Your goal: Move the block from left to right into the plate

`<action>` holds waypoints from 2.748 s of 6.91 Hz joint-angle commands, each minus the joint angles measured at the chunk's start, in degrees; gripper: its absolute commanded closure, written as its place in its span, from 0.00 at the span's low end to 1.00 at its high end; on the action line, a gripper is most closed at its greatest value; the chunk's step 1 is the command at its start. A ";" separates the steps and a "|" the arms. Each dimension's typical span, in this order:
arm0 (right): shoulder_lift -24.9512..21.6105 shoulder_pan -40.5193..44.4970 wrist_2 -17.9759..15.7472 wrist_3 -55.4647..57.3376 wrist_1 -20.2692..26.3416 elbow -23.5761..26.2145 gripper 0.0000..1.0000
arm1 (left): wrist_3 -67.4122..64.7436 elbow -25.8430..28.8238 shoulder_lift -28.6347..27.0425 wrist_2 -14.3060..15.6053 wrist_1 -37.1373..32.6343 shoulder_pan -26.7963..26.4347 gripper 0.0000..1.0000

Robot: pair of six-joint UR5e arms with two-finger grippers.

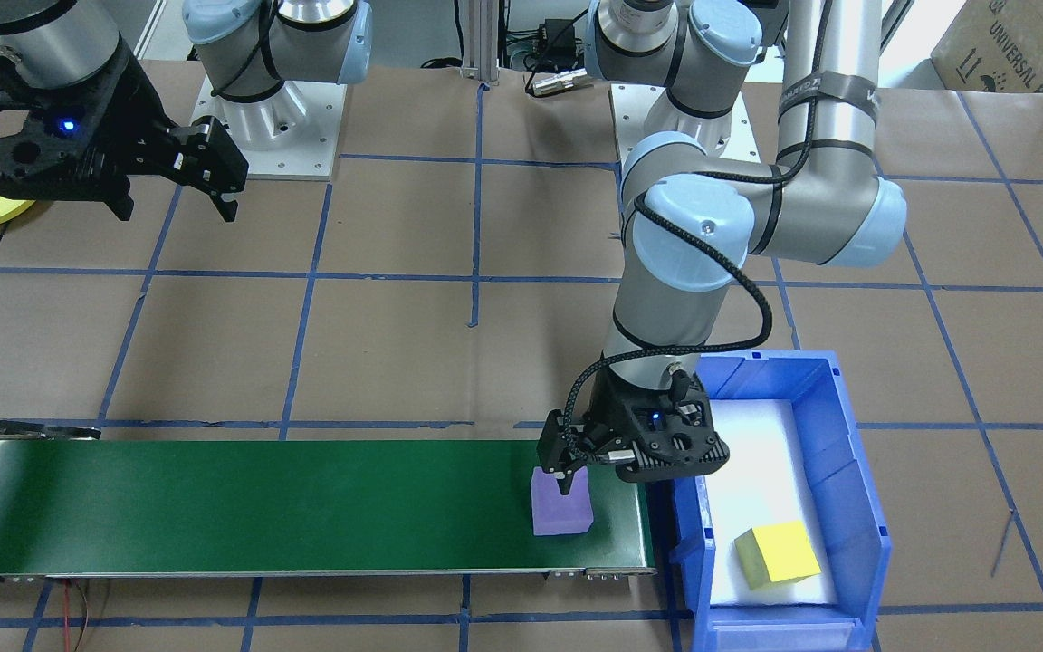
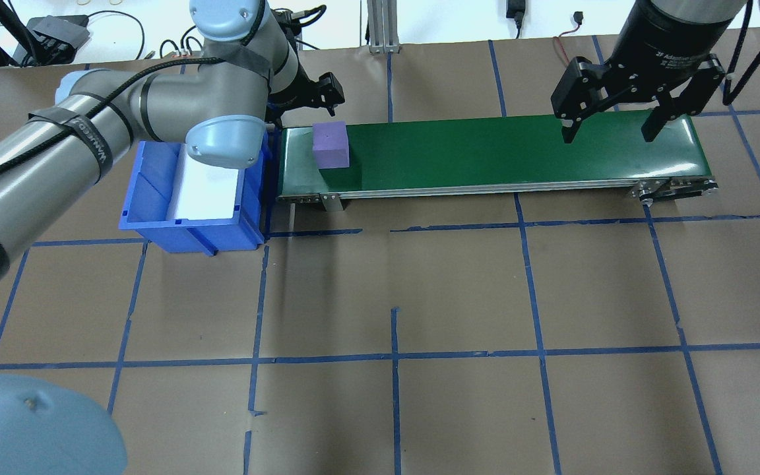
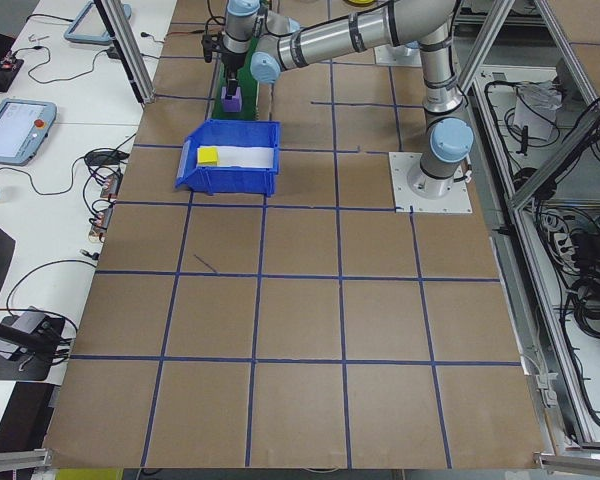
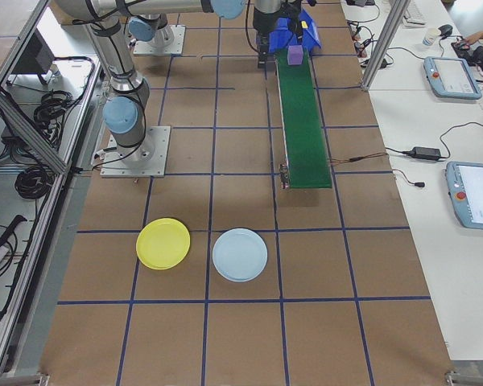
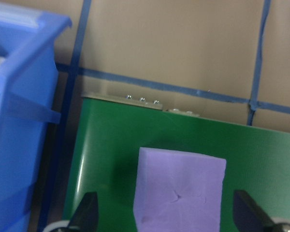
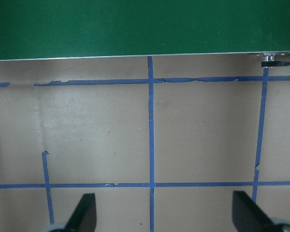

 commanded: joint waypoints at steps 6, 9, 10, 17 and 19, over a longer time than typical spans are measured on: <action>4.49 -5.26 1.51 -0.29 -3.17 0.35 0.00 | 14.29 7.78 -8.22 1.00 -4.93 15.43 0.00; 10.81 -8.86 4.52 -5.64 -12.40 0.18 0.00 | 14.38 7.38 -13.95 1.17 -4.41 15.44 0.00; 12.58 -11.65 4.69 -9.57 -15.63 0.44 0.00 | 14.38 7.02 -14.83 1.08 -4.23 15.44 0.00; 20.06 -18.35 11.69 -15.23 -26.64 0.35 0.00 | 16.06 6.31 0.86 -4.42 -5.89 13.35 0.68; 20.41 -19.32 12.16 -16.28 -26.73 0.70 0.00 | 6.81 5.61 1.59 -3.49 -6.25 3.45 0.68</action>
